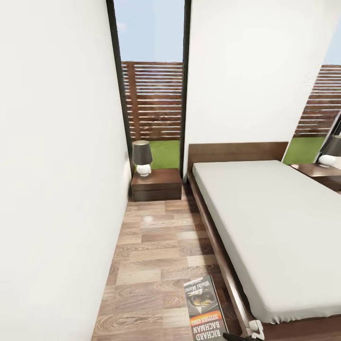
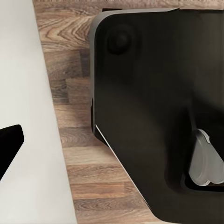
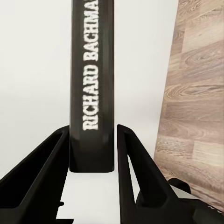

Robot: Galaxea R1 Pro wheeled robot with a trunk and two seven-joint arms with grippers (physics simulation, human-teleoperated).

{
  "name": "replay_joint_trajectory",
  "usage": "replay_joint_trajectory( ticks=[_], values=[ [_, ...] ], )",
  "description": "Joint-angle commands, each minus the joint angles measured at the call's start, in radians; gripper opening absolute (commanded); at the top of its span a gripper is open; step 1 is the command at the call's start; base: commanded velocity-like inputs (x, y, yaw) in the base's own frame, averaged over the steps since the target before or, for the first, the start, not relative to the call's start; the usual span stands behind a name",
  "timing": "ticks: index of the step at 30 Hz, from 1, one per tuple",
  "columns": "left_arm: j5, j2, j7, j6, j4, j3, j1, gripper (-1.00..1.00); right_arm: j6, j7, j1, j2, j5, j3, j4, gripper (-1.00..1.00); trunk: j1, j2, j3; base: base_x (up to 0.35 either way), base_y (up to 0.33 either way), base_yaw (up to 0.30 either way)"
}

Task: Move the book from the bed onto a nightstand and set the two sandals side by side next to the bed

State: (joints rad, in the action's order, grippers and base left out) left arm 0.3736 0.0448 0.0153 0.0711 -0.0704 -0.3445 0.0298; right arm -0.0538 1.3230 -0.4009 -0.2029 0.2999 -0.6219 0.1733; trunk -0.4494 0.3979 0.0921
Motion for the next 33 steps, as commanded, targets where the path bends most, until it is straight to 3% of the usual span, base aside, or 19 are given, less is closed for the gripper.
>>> replay_joint_trajectory(
  ticks=[1,11,21,33],
  values=[
    [0.01,0.0,0.002,0.003,0.0,-0.008,0.001,1.0,-0.006,0.004,-0.001,0.0,0.008,-0.009,0.001,-1.0,-0.001,0.002,0.002,0.008,-0.004,0.0],
    [0.01,0.0,0.002,0.003,-0.005,-0.009,0.001,1.0,-0.014,0.001,-0.022,0.002,0.01,-0.008,0.004,-1.0,-0.001,0.002,0.002,0.003,-0.001,0.0],
    [0.011,0.001,-0.001,0.003,-0.024,-0.01,0.004,1.0,-0.017,-0.005,-0.086,0.04,0.08,0.016,0.005,-1.0,-0.001,0.002,0.002,0.0,0.0,0.0],
    [0.011,0.001,-0.002,0.003,-0.027,-0.011,0.007,1.0,-0.018,0.0,-0.111,0.054,0.091,0.019,0.004,-1.0,-0.001,0.002,0.002,0.0,0.0,0.0]
  ],
)
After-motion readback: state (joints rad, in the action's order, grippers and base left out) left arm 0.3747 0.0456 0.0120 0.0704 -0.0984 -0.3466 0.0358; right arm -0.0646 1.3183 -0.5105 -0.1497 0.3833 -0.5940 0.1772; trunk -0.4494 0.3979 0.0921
